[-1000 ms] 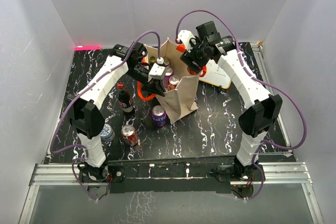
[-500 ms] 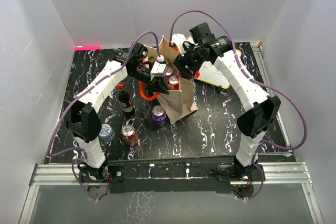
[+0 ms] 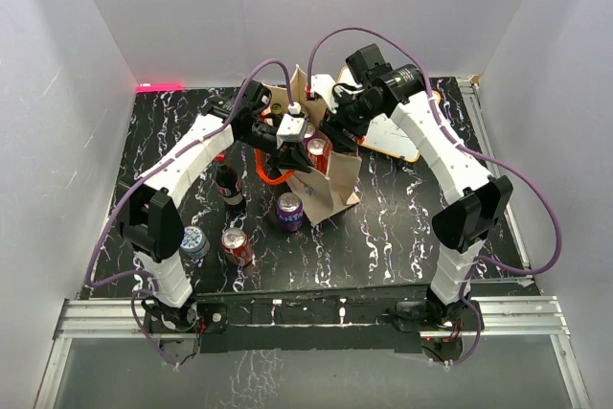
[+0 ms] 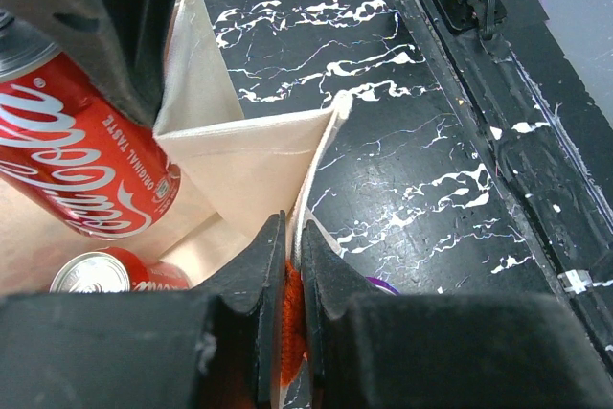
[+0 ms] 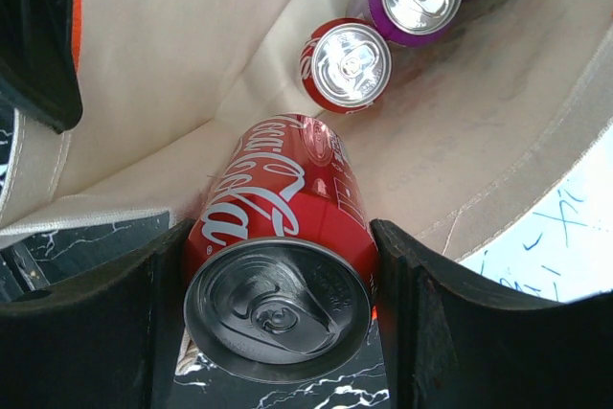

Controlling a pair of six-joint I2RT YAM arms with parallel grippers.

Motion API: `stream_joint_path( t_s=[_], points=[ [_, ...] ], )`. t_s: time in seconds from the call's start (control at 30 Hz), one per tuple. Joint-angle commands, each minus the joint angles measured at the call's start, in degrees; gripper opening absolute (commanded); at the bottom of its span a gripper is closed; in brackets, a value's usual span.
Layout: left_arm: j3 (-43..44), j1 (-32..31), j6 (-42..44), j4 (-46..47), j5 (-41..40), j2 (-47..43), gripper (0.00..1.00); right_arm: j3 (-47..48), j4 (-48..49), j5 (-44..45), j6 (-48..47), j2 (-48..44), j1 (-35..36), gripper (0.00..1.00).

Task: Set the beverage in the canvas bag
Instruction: Place the drink in the canvas bag.

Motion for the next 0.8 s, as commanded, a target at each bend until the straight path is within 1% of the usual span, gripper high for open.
stream_joint_path(
  t_s=[0.0,0.17,0.27,0.33,0.53,0.77],
  points=[
    [-1.2,0.4,0.9,2.6,0.7,-3.6,0.02,1.7,-2.4,-4.3,-6.5,-3.3,0.4,0.08],
    [-2.9,0.4,-0.8,5.1,-0.5,-4.6,0.0,-2.9,-3.1,-6.2,-11.1,-5.0,0.5,0.08],
    [-3.2,0.5,-1.9,5.8,-1.4,-5.0,0.0,-4.9,-3.2,-8.1,-11.5,-5.1,0.5,0.08],
    [-3.7,0.5,-2.6,6.3,-1.8,-5.3,0.0,-6.1,-3.4,-9.2,-11.6,-7.2,0.4,0.08],
    [-6.4,0.5,-8.0,13.0,-3.5,-6.7,0.0,-9.1,-3.9,-11.8,-11.8,-9.0,0.4,0.08],
    [-9.4,0.6,-12.4,19.3,-6.5,-8.3,0.0,-10.6,-4.5,-13.7,-13.2,-10.5,0.0,0.08]
  ],
)
